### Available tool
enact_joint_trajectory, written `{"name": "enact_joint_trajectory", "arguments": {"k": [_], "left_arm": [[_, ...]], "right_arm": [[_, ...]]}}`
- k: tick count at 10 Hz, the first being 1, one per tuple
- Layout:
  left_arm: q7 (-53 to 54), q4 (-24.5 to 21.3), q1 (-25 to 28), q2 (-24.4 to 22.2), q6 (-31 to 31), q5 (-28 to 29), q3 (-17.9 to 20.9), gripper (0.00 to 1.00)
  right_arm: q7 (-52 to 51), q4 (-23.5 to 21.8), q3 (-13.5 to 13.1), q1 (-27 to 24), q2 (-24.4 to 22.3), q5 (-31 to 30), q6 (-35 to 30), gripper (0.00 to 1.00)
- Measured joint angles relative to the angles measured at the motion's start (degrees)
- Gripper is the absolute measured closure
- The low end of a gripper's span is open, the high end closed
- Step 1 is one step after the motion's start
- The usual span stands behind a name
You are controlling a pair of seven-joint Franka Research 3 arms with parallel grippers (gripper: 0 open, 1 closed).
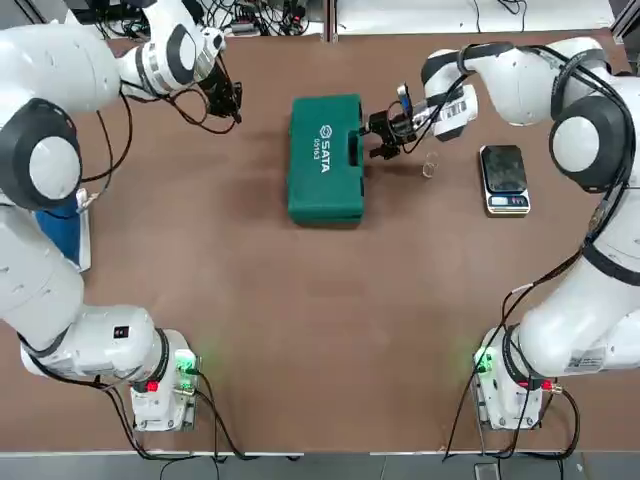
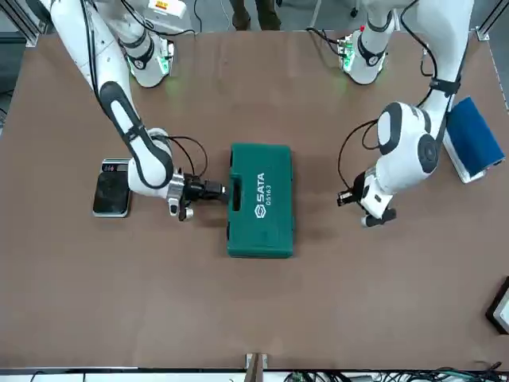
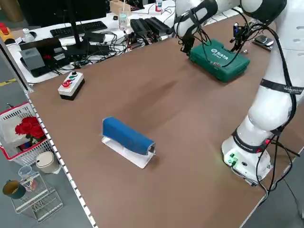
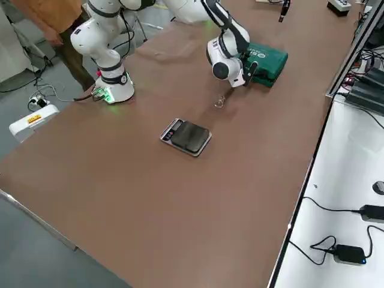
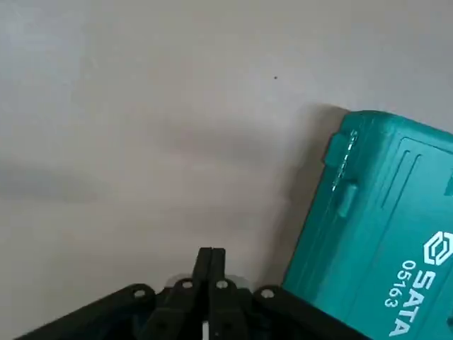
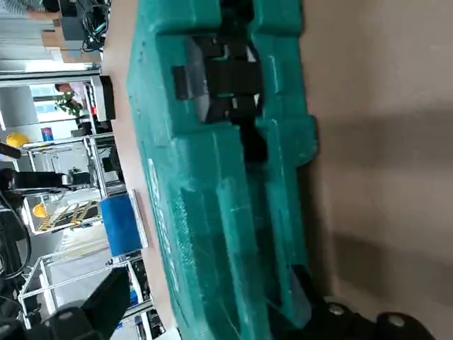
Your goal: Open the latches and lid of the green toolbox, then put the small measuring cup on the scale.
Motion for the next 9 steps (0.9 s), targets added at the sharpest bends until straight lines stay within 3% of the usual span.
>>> {"name": "enact_joint_trajectory", "arguments": {"k": [2, 6, 9], "left_arm": [[0.58, -0.06, -0.18, 2.15, 4.03, -1.93, -0.66, 0.99], [2.82, -0.05, -0.12, 3.28, 5.06, -3.55, -2.63, 0.99], [9.29, -0.07, 0.20, 3.89, 5.06, -10.27, -2.56, 0.99]], "right_arm": [[-0.22, 0.47, 0.73, 0.52, 0.30, 1.44, 1.32, 0.00], [-1.18, 1.32, 1.00, 1.29, 1.40, 2.52, 2.10, 0.03], [-4.82, 1.80, 1.04, 1.99, 2.45, 5.71, 2.13, 0.11]]}}
